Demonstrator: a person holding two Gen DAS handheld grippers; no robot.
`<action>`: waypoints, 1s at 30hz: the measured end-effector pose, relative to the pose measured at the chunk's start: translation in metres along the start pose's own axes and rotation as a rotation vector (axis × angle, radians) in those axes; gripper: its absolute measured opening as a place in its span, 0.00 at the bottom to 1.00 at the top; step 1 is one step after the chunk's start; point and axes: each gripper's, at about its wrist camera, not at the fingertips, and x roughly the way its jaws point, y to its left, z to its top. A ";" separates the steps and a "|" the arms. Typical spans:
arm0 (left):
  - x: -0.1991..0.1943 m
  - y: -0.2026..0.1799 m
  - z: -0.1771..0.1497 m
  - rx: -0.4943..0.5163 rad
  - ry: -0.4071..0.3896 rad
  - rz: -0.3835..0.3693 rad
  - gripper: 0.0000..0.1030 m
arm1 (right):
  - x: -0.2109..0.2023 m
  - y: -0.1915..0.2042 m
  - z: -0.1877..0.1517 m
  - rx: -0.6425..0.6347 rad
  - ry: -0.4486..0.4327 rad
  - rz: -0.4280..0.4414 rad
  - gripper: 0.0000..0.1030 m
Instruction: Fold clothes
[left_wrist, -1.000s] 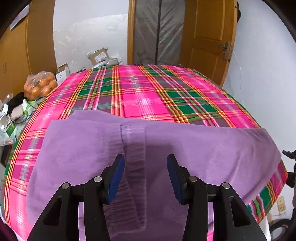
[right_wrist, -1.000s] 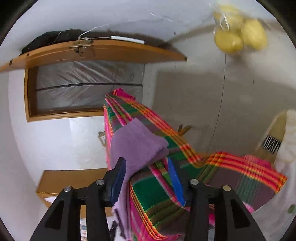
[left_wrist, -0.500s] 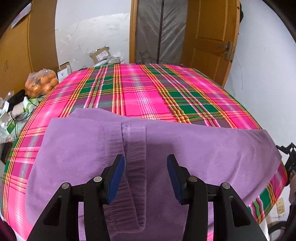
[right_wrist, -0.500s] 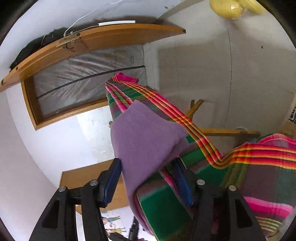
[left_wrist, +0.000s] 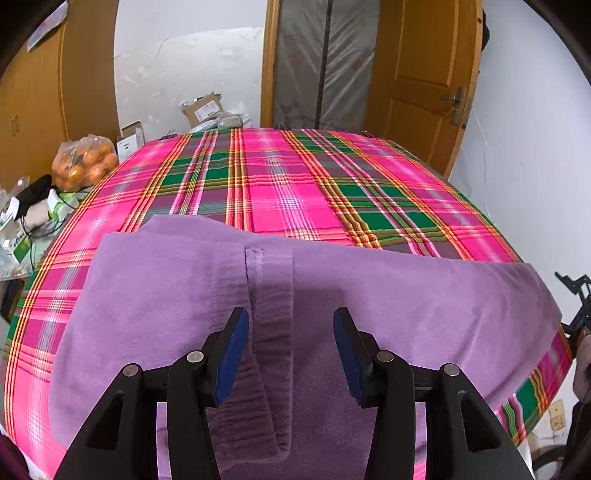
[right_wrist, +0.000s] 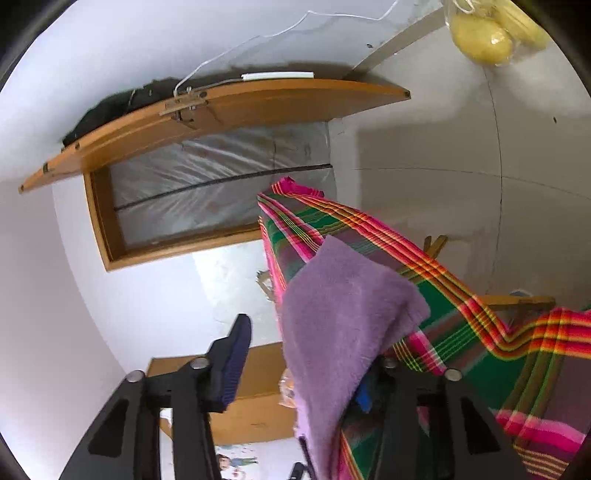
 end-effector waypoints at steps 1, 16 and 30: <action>-0.001 0.000 0.000 -0.001 -0.002 0.000 0.47 | 0.000 0.003 -0.001 -0.015 -0.001 -0.011 0.35; -0.012 0.009 -0.001 -0.028 -0.035 -0.009 0.47 | -0.007 0.076 -0.031 -0.335 -0.032 -0.053 0.14; -0.032 0.038 -0.013 -0.089 -0.081 -0.020 0.47 | 0.033 0.171 -0.117 -0.645 0.070 -0.061 0.14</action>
